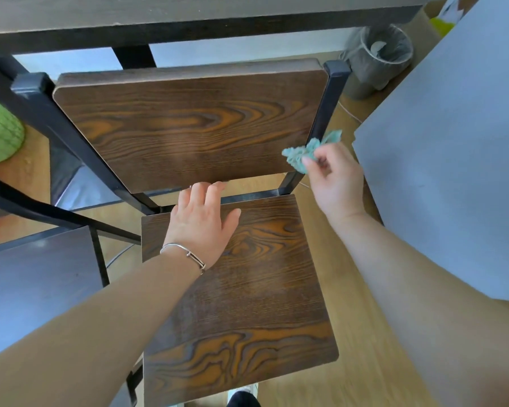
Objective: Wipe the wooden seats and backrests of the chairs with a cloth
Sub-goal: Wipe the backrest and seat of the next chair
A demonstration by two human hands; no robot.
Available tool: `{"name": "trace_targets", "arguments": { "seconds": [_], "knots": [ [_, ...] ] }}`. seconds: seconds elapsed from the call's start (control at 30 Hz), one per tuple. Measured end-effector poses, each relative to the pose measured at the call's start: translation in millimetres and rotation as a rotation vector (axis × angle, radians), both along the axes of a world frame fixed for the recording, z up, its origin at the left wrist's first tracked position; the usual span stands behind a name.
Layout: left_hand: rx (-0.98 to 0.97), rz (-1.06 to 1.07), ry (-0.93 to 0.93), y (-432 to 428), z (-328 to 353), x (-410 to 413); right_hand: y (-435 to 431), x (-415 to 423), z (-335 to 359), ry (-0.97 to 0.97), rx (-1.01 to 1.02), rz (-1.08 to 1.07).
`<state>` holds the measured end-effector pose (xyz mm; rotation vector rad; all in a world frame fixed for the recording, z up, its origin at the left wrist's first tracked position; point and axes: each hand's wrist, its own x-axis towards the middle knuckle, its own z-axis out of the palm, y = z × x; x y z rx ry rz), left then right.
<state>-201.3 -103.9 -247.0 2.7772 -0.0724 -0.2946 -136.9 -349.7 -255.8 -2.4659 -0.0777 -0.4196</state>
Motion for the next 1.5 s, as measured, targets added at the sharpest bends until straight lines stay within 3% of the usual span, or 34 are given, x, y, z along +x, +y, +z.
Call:
{"name": "trace_targets", "arguments": {
  "seconds": [0.33,0.7,1.13,1.23,1.33,1.5],
  "knots": [
    [-0.027,0.001,0.133,16.1,-55.6,-30.3,21.3,-16.5,-119.4,0.266,0.024,-0.218],
    [0.036,0.086,0.166,51.6,-67.2,-52.2,43.1,-17.0,-118.2,0.534,-0.226,-0.315],
    [0.085,0.164,0.199,109.8,-54.2,-95.3,187.2,-182.1,-107.3,0.719,-0.203,0.077],
    [0.103,0.164,0.199,121.9,-49.5,-105.3,199.1,-189.8,-107.1,0.747,-0.190,0.069],
    [0.105,0.184,0.168,134.8,-40.6,-109.4,205.3,-178.1,-93.4,0.725,-0.029,0.032],
    [0.087,0.231,0.117,158.5,-25.2,-106.4,249.5,-123.1,-25.0,0.392,0.273,0.009]
  ]
}}
